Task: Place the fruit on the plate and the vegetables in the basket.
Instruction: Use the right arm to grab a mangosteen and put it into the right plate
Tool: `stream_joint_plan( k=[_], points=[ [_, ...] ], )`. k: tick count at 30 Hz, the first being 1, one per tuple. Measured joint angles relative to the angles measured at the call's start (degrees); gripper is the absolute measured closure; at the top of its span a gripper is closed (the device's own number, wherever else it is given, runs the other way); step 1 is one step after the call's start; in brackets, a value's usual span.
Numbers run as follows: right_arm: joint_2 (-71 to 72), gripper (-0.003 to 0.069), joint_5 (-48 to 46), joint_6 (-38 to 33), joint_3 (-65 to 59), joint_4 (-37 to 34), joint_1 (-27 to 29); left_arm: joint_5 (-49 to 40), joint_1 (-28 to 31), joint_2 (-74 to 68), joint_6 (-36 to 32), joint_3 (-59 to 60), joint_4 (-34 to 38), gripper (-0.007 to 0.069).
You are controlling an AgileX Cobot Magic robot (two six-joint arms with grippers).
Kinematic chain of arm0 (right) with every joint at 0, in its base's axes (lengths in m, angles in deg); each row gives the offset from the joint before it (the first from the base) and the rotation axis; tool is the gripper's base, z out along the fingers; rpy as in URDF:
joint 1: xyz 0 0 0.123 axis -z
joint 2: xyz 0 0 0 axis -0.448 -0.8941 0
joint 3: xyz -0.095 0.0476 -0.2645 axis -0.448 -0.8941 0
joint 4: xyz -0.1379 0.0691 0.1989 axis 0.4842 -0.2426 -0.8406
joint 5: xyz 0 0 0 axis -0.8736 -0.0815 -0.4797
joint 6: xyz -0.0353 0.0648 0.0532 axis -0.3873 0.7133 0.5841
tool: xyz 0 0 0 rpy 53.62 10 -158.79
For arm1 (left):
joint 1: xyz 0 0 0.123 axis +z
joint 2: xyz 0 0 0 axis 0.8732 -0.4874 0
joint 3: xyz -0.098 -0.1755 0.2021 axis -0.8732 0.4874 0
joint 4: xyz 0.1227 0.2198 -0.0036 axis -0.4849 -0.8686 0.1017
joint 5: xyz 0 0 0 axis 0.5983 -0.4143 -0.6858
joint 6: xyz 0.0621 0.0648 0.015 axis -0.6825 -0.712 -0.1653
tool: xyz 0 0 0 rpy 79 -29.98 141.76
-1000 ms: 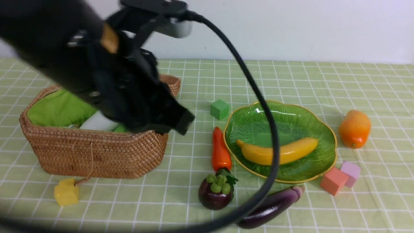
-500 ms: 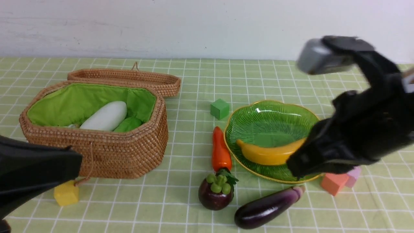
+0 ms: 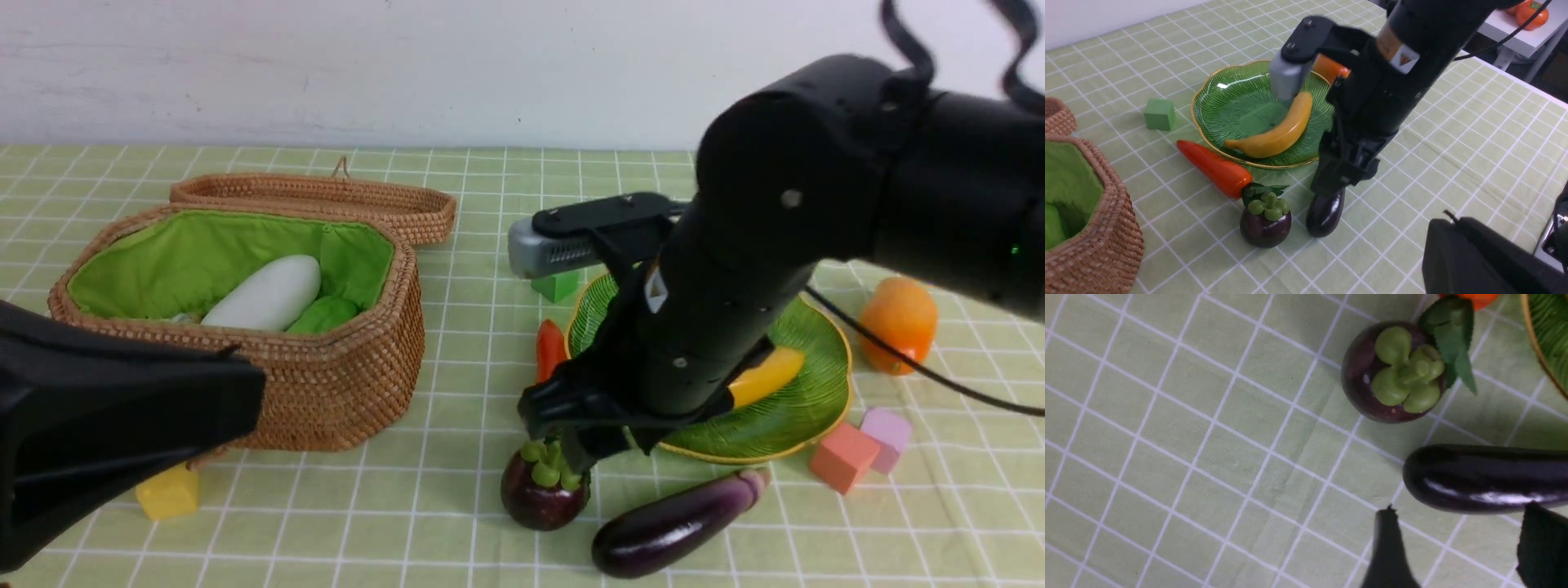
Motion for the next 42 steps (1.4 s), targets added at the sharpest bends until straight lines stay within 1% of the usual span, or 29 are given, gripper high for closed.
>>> stream_joint_plan(
  k=[2, 3, 5, 7, 15, 25, 30, 35, 42],
  points=[
    [-3.76, 0.0076, 1.39, 0.05, 1.21, -0.92, 0.0, 0.0, 0.0, 0.0, 0.0, 0.0, 0.02, 0.0638],
    [-4.89, 0.0043, 1.96, 0.12, 1.75, -1.17, 0.0, 0.0, 0.0, 0.0, 0.0, 0.0, 0.07, 0.0638],
    [-7.17, -0.0006, 2.38, 1.16, 3.11, -1.4, 0.0, -0.06, 0.0, 0.0, 0.0, 0.0, 0.12, 0.0638],
    [-8.67, -0.0017, 2.44, 2.09, 4.19, -1.34, 0.0, -0.06, -0.05, 0.0, 0.0, 0.0, 0.12, 0.0638],
    [-14.45, -0.0017, 2.57, 5.63, 8.06, 0.45, 0.0, -0.42, -0.05, 0.0, -0.05, 0.0, 0.12, 0.0638],
    [-20.92, -0.0013, 3.53, 6.0, 8.32, 1.03, 0.0, -0.46, -0.05, 0.0, -0.06, 0.0, 0.28, 0.0638],
    [-22.42, -0.0004, 5.57, 6.04, 8.37, 1.47, 0.0, -0.46, -0.05, 0.0, -0.13, 0.0, 0.33, 0.0638],
    [-22.59, 0.0015, 7.56, 6.04, 8.37, 1.94, 0.0, -0.46, -0.05, 0.0, -0.13, 0.0, 0.32, 0.0638],
    [-23.26, 0.0068, 9.26, 6.04, 8.49, 2.2, 0.0, -0.46, -0.05, 0.0, -0.13, 0.0, 0.32, 0.0638]
  ],
)
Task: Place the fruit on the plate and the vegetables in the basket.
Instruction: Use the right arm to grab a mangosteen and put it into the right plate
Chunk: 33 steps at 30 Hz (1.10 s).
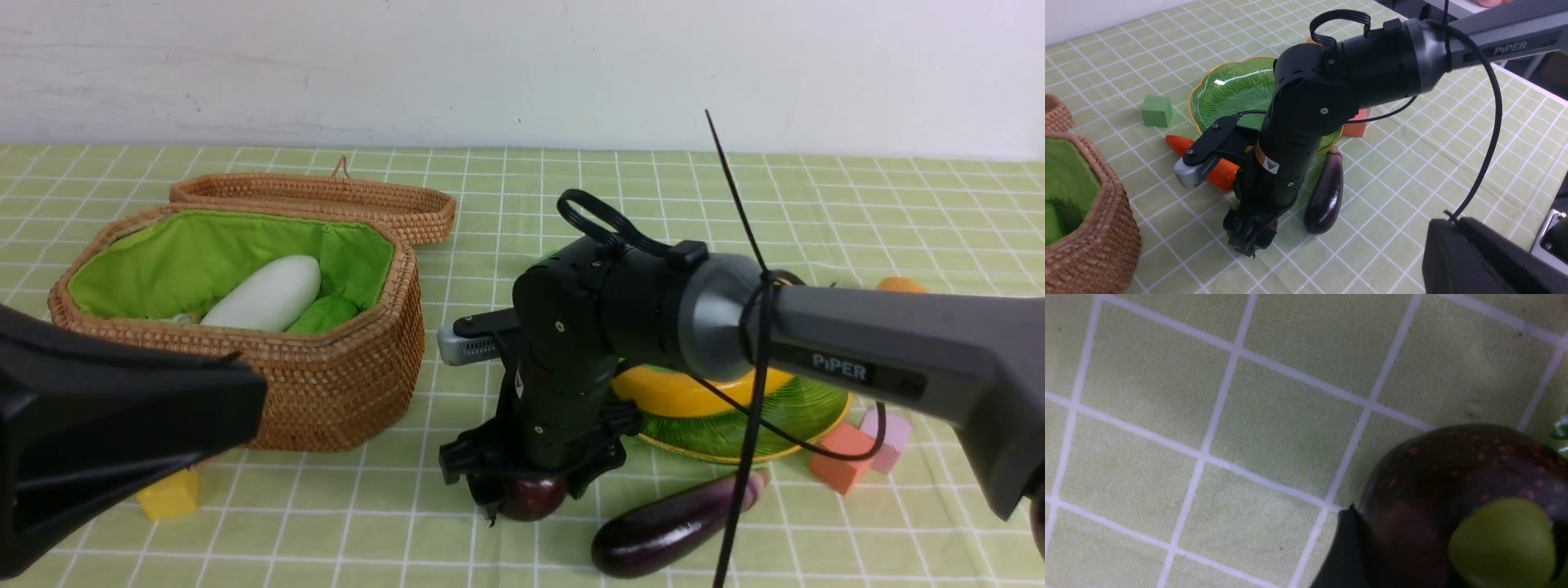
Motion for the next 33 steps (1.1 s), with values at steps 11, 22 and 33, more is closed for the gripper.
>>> stream_joint_plan(
  k=[11, 22, 33],
  points=[
    [-0.34, 0.0068, 0.35, 0.0, 0.45, 0.56, 0.0, -0.19, 0.0, 0.0, 0.0, 0.0, 0.0, 0.0638],
    [-0.39, 0.0069, -9.98, -2.77, 6.02, -0.5, -0.07, -0.24, 0.0, 0.0, -0.12, 0.0, 0.0, 0.0638],
    [13.89, 0.0069, -12.62, -3.92, 6.95, 4.65, 5.07, -0.29, 0.0, 0.0, -1.06, 0.0, 0.0, 0.0638]
  ],
)
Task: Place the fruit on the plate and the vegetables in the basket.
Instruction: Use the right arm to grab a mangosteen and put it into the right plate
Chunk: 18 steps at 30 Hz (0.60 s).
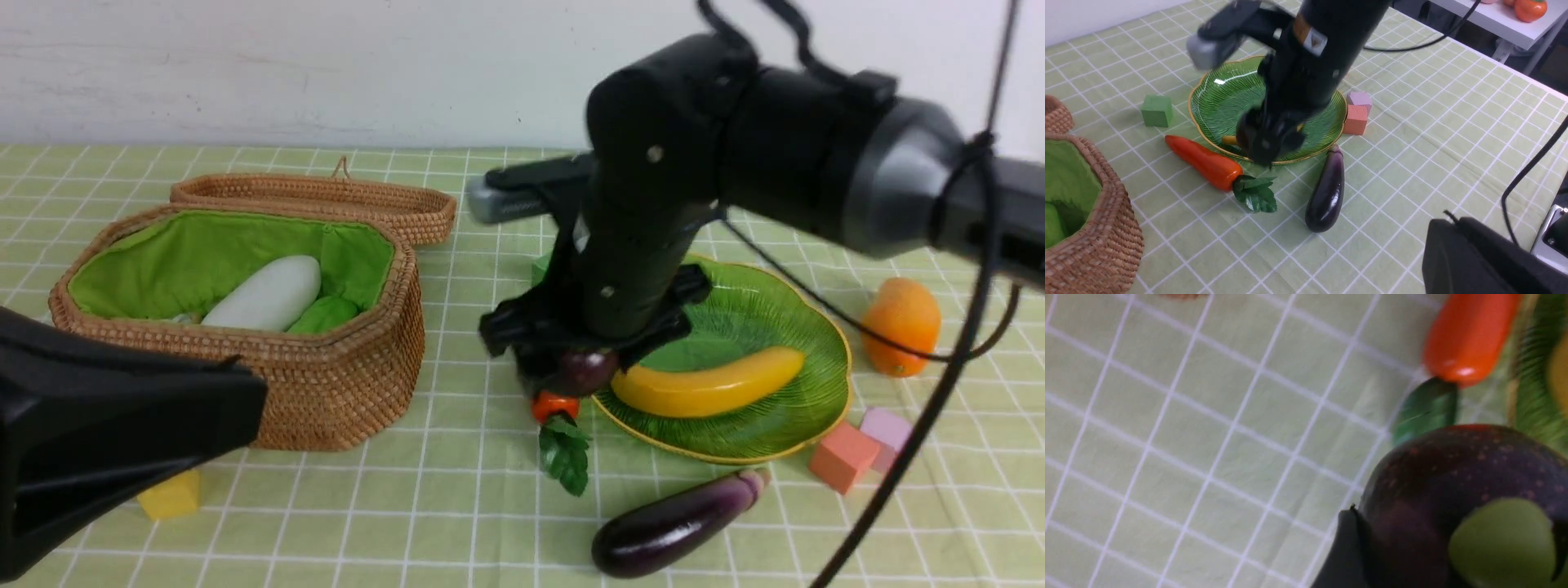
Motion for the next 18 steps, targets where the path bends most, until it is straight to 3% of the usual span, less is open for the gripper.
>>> stream_joint_plan(
  k=[7, 15, 18],
  points=[
    [-4.57, 0.0069, 8.54, -0.77, 0.31, 1.25, 16.45, 0.0, 0.0, 0.0, -0.5, 0.0, 0.0, 0.0638],
    [-10.33, 0.0066, 16.44, -2.79, 0.2, 0.45, 19.57, 0.0, 0.0, 0.0, -0.56, 0.0, 0.0, 0.0638],
    [-10.39, 0.0004, 17.34, -3.45, 0.2, 0.88, 19.57, 0.0, 0.0, 0.0, -0.56, 0.0, 0.0, 0.0638]
  ],
)
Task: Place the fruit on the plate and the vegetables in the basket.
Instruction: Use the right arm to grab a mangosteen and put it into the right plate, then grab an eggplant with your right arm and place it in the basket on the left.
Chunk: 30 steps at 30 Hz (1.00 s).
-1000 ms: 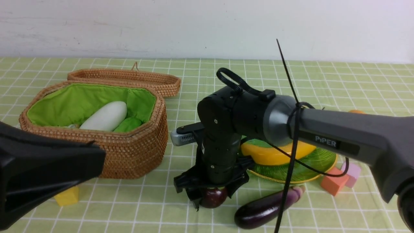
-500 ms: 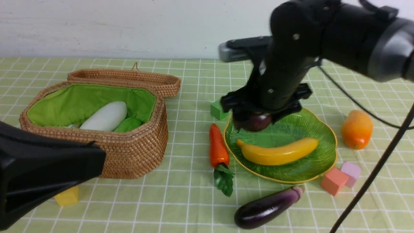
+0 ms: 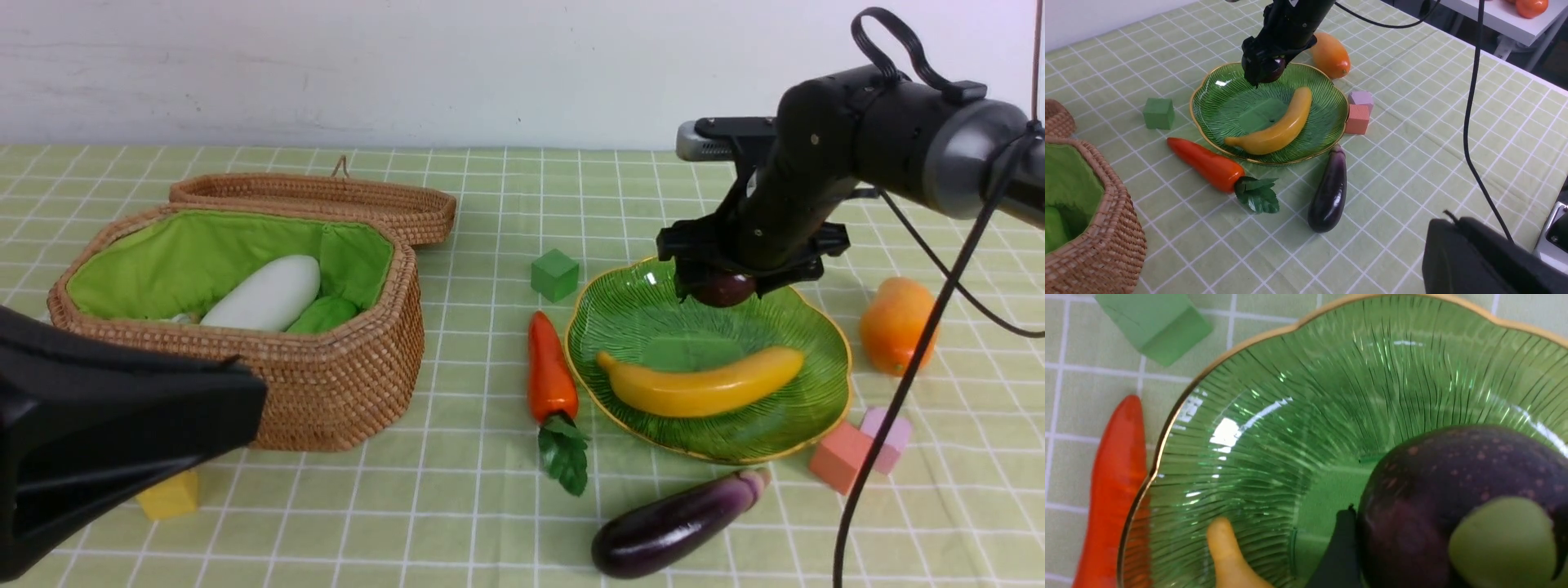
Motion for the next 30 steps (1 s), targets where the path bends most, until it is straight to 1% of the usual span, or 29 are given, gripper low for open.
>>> stream_joint_plan(
  k=[3, 8, 9, 11, 14, 16, 18, 19, 20, 22, 23, 24, 26, 27, 29, 30],
  points=[
    [0.05, -0.002, -0.09, -0.11, 0.0, 0.47, 0.0, 0.0, 0.0, 0.0, 0.0, 0.0, 0.0, 0.0638],
    [0.81, 0.0004, -2.86, -0.16, 0.0, 0.58, 0.0, -0.35, 0.0, 0.0, 0.0, 0.0, 0.0, 0.0638],
    [1.42, 0.0024, -4.25, -0.16, 0.0, 0.52, 0.0, -0.46, 0.0, 0.0, 0.0, 0.0, 0.0, 0.0638],
    [1.99, 0.0039, -5.54, -0.16, 0.0, 0.23, 0.0, -0.57, 0.0, 0.0, 0.0, 0.0, 0.0, 0.0638],
    [4.45, 0.0116, -10.41, -2.04, 0.0, -3.33, 0.0, -0.57, 0.0, 0.0, 0.0, 0.0, 0.0, 0.0638],
    [6.41, 0.0183, -14.32, -6.11, 0.0, -6.44, -0.06, -0.57, 0.0, 0.0, 0.0, 0.0, 0.0, 0.0638],
    [8.35, 0.0284, -19.88, -11.91, 0.0, -9.82, -0.67, -0.62, 0.0, 0.0, -0.59, 0.0, 0.0, 0.0638],
    [8.91, 0.0317, -21.19, -13.61, -0.07, -10.87, -1.03, -0.61, 0.0, 0.0, -0.93, 0.0, 0.0, 0.0638],
    [10.4, 0.0383, -22.03, -16.76, -0.99, -11.83, -2.17, -0.61, 0.0, 0.0, -1.7, 0.0, 0.0, 0.0638],
    [12.81, 0.0457, -22.17, -21.39, -3.63, -12.69, -4.48, -0.93, 0.0, 0.0, -2.43, 0.0, 0.0, 0.0638],
    [13.87, 0.0478, -22.22, -23.33, -4.98, -12.84, -5.56, -1.0, 0.0, 0.0, -2.72, 0.0, 0.0, 0.0638],
    [16.87, 0.0512, -22.43, -29.31, -9.31, -12.83, -8.73, -1.25, 0.0, 0.0, -2.99, 0.0, 0.0, 0.0638],
    [20.53, 0.0515, -22.8, -38.69, -14.78, -12.28, -12.38, -1.74, 0.0, 0.0, -3.26, 0.0, -0.06, 0.0638],
    [22.03, 0.0502, -23.0, -43.86, -17.67, -11.68, -14.08, -1.89, 0.0, 0.0, -3.26, 0.0, -0.06, 0.0638],
    [23.67, 0.0461, -22.63, -51.51, -22.1, -10.33, -16.07, -2.06, 0.0, 0.0, -3.26, 0.0, -0.19, 0.0638],
    [24.12, 0.0424, -21.81, -55.39, -24.01, -9.42, -16.55, -2.06, 0.0, 0.0, -3.32, 0.0, -0.24, 0.0638]
  ],
)
